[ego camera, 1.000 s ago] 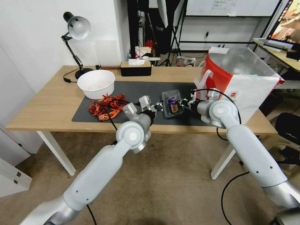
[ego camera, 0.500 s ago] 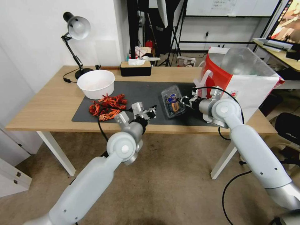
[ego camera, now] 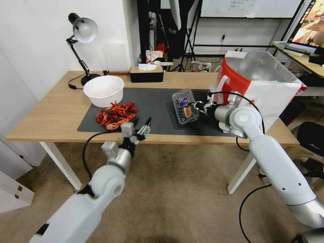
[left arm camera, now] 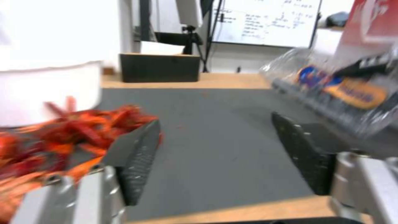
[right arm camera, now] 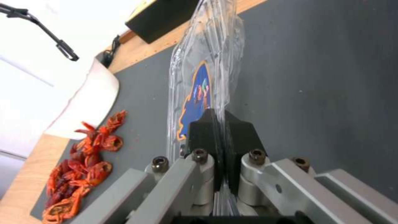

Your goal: Close the takeout container lid, then place the container into the takeout bag.

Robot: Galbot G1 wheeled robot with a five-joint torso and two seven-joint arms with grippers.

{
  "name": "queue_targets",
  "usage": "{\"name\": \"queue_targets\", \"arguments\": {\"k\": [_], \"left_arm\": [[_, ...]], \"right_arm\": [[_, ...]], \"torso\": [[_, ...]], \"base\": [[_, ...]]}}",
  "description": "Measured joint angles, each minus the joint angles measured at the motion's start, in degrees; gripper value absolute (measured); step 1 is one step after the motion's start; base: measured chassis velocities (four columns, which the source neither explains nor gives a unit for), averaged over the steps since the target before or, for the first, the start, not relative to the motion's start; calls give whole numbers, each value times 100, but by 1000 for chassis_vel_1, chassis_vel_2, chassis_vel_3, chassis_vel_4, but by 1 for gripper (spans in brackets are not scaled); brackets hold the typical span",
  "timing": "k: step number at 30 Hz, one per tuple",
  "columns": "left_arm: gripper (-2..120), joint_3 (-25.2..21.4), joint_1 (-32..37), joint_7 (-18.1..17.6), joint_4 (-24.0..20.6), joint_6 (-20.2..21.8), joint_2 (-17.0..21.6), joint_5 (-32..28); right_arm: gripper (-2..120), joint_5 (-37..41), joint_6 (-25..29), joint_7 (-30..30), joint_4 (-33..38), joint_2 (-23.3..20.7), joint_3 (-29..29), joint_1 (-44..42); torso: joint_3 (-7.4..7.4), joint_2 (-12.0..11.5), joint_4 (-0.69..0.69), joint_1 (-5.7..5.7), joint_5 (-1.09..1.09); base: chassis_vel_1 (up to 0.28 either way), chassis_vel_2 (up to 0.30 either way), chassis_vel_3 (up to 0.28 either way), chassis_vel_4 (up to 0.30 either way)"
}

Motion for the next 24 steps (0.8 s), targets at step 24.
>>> {"name": "queue_targets", "arguments": {"k": [24], "left_arm": [[100,-1043,1495,-469,-62,-222,-232,1143]], "right_arm": [[0,-1821,1909,-1418,655,-310,264,255]], "torso": [[0,-1,0,0,1]], "base": [[0,0,0,0]]}}
